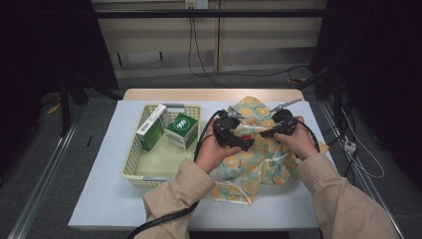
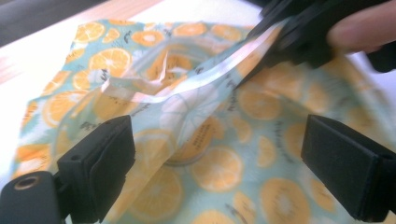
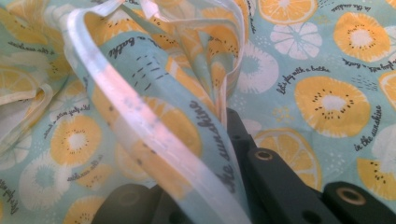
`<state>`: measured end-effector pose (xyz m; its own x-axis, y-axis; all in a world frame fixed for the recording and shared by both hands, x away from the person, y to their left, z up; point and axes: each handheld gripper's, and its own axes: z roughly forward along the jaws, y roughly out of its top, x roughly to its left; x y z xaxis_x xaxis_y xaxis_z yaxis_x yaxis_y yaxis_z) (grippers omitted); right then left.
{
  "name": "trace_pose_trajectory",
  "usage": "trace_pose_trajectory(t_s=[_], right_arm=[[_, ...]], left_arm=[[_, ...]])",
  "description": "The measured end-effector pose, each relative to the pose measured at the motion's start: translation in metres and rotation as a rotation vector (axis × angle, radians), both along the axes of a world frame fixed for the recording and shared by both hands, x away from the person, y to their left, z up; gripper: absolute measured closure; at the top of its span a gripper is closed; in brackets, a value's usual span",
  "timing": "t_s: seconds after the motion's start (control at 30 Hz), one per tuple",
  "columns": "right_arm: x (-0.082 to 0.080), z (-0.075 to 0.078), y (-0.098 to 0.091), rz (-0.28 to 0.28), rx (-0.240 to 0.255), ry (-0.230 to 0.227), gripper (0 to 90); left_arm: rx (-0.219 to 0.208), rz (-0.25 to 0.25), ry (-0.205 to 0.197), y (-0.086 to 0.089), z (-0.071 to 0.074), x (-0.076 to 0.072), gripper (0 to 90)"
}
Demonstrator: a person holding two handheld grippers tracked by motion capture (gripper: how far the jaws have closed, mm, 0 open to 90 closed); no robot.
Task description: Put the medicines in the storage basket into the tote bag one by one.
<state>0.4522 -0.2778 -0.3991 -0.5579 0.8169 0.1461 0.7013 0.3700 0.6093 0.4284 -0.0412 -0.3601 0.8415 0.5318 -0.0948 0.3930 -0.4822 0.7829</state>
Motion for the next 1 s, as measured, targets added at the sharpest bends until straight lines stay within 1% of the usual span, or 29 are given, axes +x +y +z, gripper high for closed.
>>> trace_pose_trajectory(t_s=[0.1, 0.13, 0.17, 0.2, 0.33, 0.43, 0.5, 0.53, 0.57, 0.6, 0.63, 0.67, 0.7, 0.8, 0.9, 0.93, 0.97, 1.0], right_arm=[[-0.002, 0.002, 0.001, 0.000, -0.002, -0.002, 89.3], [-0.003, 0.002, 0.001, -0.002, -0.002, -0.005, 89.2], [-0.004, 0.002, 0.001, -0.001, -0.002, -0.003, 89.3], [-0.005, 0.003, 0.001, -0.003, -0.003, -0.004, 89.3], [-0.007, 0.003, 0.001, -0.009, 0.000, -0.003, 89.2], [-0.008, 0.004, 0.001, -0.003, -0.001, -0.006, 89.3], [-0.009, 0.004, 0.001, -0.001, 0.002, -0.006, 89.3], [-0.009, 0.004, 0.001, 0.000, -0.001, -0.006, 89.3], [-0.009, 0.004, 0.001, 0.000, -0.001, -0.007, 89.3], [-0.009, 0.004, 0.001, 0.000, -0.001, -0.006, 89.3], [-0.009, 0.004, 0.001, 0.003, -0.002, -0.005, 89.3], [-0.009, 0.004, 0.001, 0.003, 0.000, -0.005, 89.3], [-0.009, 0.004, 0.001, 0.003, 0.002, -0.006, 89.3], [-0.010, 0.005, 0.001, 0.003, 0.004, -0.007, 89.3], [-0.010, 0.005, 0.001, 0.005, 0.004, -0.008, 89.3], [-0.011, 0.005, 0.001, 0.007, 0.004, -0.008, 89.3], [-0.011, 0.005, 0.001, 0.007, 0.002, -0.009, 89.3], [-0.011, 0.005, 0.001, 0.007, 0.002, -0.011, 89.3]], left_arm=[[-0.002, 0.006, -0.016, 0.019, 0.011, -0.001, 8.0], [0.003, 0.012, -0.016, 0.026, 0.013, 0.000, 8.0], [0.012, 0.030, -0.020, 0.035, 0.014, 0.001, 7.8], [0.013, 0.040, -0.023, 0.040, 0.014, 0.002, 7.5], [0.023, 0.099, -0.027, 0.071, 0.013, 0.012, 7.3], [0.031, 0.134, -0.023, 0.089, 0.010, 0.018, 7.3], [0.053, 0.157, -0.026, 0.102, 0.008, 0.023, 7.2], [0.054, 0.168, -0.027, 0.106, 0.007, 0.024, 7.2], [0.067, 0.175, -0.031, 0.111, 0.006, 0.025, 7.2], [0.070, 0.182, -0.034, 0.116, 0.005, 0.027, 7.3], [0.067, 0.197, -0.030, 0.120, 0.004, 0.028, 7.2], [0.055, 0.197, -0.017, 0.125, 0.002, 0.030, 6.8], [0.049, 0.202, -0.012, 0.130, 0.000, 0.032, 6.6], [0.073, 0.221, -0.028, 0.142, -0.004, 0.037, 6.5], [0.072, 0.242, -0.012, 0.152, -0.011, 0.041, 6.5], [0.078, 0.242, -0.012, 0.154, -0.013, 0.042, 6.5], [0.092, 0.254, -0.015, 0.155, -0.015, 0.043, 6.5], [0.095, 0.269, -0.013, 0.156, -0.017, 0.044, 6.4]])
